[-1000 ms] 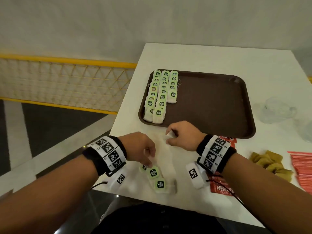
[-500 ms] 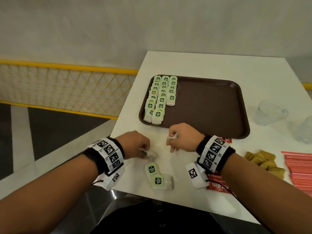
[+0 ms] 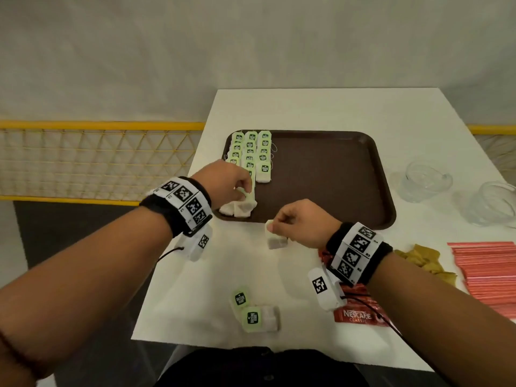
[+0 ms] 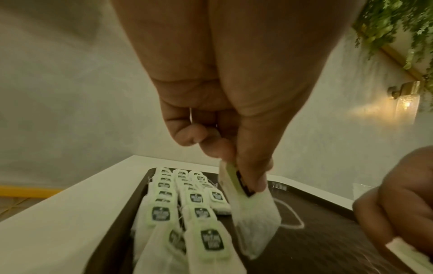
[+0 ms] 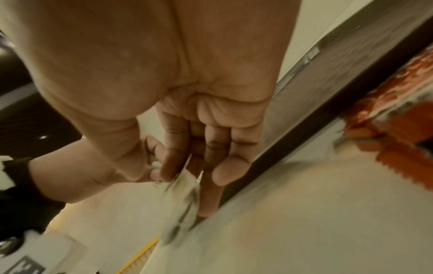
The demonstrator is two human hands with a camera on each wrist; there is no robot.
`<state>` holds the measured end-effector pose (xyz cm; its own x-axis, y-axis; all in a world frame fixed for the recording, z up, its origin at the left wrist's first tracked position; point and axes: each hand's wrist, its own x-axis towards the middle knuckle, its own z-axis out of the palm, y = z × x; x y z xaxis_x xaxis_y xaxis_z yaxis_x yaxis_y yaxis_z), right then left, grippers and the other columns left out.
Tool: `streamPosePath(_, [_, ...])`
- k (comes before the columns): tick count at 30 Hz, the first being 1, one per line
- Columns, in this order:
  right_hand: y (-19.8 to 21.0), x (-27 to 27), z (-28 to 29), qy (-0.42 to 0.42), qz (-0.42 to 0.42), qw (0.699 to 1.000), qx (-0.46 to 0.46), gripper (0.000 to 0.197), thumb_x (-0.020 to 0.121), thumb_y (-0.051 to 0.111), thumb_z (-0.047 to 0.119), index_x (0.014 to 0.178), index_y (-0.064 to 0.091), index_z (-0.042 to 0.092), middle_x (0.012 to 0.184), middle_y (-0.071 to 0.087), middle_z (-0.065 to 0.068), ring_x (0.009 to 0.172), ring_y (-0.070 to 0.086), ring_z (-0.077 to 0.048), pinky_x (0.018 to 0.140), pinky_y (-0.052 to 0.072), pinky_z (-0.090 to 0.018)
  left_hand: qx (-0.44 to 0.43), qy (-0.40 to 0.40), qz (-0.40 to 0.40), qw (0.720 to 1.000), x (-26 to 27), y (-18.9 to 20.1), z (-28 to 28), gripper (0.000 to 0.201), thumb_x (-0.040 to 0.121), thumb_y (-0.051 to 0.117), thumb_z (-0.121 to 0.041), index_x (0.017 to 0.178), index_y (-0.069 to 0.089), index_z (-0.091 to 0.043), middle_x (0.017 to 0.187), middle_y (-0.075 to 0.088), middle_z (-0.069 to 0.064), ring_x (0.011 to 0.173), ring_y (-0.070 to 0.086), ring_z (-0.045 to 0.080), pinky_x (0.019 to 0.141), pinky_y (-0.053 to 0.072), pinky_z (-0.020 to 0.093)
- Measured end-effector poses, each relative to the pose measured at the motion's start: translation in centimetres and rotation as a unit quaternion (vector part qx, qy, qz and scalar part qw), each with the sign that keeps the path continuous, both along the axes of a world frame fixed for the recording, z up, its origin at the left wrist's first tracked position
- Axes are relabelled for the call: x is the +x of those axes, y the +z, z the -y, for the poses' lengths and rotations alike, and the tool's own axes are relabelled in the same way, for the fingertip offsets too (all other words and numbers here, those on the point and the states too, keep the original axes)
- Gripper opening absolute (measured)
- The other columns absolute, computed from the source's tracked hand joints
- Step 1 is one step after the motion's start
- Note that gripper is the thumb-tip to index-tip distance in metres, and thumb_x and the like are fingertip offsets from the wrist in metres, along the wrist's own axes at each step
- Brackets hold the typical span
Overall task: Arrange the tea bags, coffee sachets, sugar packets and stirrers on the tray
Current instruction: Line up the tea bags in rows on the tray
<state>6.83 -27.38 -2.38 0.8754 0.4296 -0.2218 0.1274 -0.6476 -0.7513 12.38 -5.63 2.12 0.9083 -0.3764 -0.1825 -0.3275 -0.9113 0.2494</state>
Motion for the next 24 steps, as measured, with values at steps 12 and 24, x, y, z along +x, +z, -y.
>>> streamPosePath(12, [-0.7,0.5,3.5,-0.147,0.008,0.987,0.061,0.026,0.081,0.075,0.008,0.098,0.063,0.024,0.091,0.068,0.003,0.081,0.067,-0.016,0.076,0.058,-0.028,0.121,-0.071,-0.059,0.988,10.1,-2.6,4.7,0.025,0.072,0.083,-0.024,0.086,0.063,-0.024,0.077,0.059,-0.011,0.086,0.059,0.015,0.075,0.045,0.027])
streamPosePath(24, [-1.2,1.1,2.7,-0.186,-0.003,0.976,0.117,0.020,0.082,0.075,0.006,0.095,0.067,0.018,0.090,0.072,-0.006,0.083,0.070,-0.024,0.078,0.060,-0.035,0.098,-0.074,-0.047,0.991,12.2,-3.7,5.8,0.030,0.071,0.084,-0.022,0.091,0.061,-0.021,0.084,0.061,-0.006,0.090,0.062,0.019,0.081,0.050,0.033])
